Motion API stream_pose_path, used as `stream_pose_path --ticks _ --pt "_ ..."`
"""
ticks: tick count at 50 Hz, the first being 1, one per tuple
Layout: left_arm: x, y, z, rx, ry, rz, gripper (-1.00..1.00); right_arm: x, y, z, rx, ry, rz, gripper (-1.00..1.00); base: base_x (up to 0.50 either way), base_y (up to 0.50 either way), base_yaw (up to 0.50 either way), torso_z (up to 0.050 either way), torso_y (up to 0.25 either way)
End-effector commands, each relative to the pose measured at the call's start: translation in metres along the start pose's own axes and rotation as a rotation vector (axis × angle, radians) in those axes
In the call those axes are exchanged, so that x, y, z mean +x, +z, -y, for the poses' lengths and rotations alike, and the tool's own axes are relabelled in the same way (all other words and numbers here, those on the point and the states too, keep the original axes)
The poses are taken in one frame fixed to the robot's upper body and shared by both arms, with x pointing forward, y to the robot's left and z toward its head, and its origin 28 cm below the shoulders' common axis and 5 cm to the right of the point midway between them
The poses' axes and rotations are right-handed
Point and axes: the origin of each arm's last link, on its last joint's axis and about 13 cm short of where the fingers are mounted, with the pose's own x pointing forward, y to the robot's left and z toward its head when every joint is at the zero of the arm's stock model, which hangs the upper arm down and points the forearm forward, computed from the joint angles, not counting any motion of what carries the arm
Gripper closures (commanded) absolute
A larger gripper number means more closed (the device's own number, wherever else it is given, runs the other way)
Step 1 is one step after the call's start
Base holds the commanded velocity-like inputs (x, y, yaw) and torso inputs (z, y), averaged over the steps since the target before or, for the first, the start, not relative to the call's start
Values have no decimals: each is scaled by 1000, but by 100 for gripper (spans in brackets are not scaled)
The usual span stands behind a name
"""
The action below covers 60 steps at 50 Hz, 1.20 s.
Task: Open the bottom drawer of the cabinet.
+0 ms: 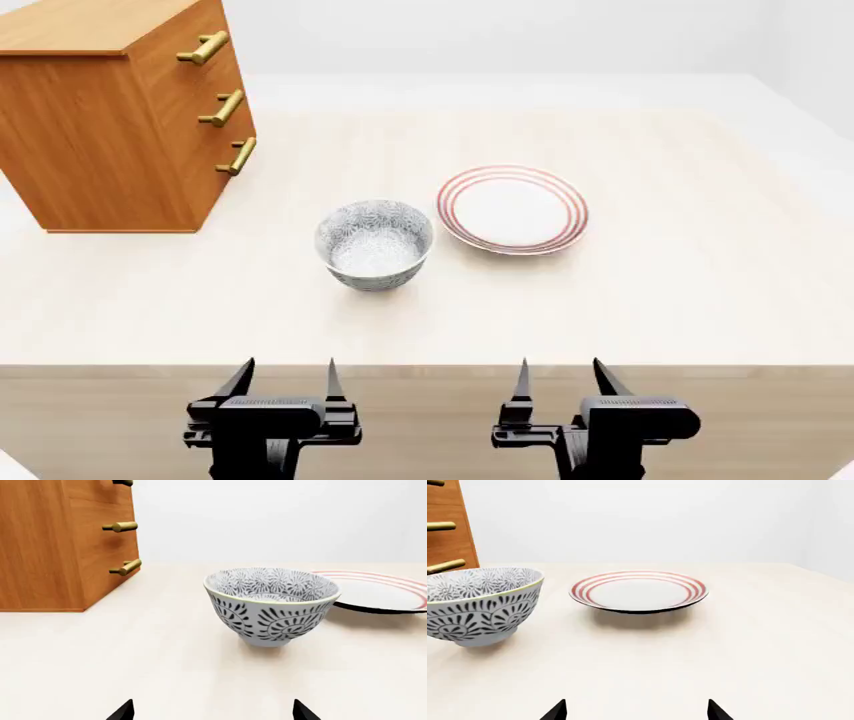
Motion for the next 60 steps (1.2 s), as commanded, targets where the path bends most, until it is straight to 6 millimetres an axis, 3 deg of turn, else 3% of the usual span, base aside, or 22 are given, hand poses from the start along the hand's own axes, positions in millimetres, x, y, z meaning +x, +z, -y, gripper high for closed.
stream_pose_path --ticks 1,8,26,29,30,31,32,33,36,46,60 --pt "0 1 0 -6 -2 4 -100 0 1 0 3 -6 5 -100 0 0 0 0 0" --pt "0 0 0 3 -6 3 -100 -2 0 0 -13 -14 3 -100 0 0 0 0 0" --pt "3 1 -1 17 -13 -32 -100 0 1 -1 -31 -19 -50 -100 0 360 0 0 0" --pt "11 17 -1 27 -19 -45 -100 12 26 4 1 -14 -69 -100 0 0 0 0 0" --pt "18 38 -2 26 -28 -30 -100 20 51 6 1 -14 -49 -100 0 0 0 0 0" --pt "21 47 -2 42 -27 -23 -100 22 61 7 -8 -15 -36 -100 0 0 0 0 0" --pt "27 72 -4 45 -27 21 -100 26 86 7 -27 -11 17 -100 0 0 0 0 0" --pt "30 85 -5 49 -30 40 -100 27 98 7 -41 -7 44 -100 0 0 0 0 0" --pt "39 106 -7 85 -16 86 -100 30 117 7 -80 -7 117 -100 22 0 0 0 0" --pt "43 92 -6 79 -27 64 -100 30 112 8 -82 -13 105 -100 478 0 0 0 0" --pt "44 88 -9 77 -13 63 -100 32 108 6 -75 11 99 -100 500 0 0 0 0"
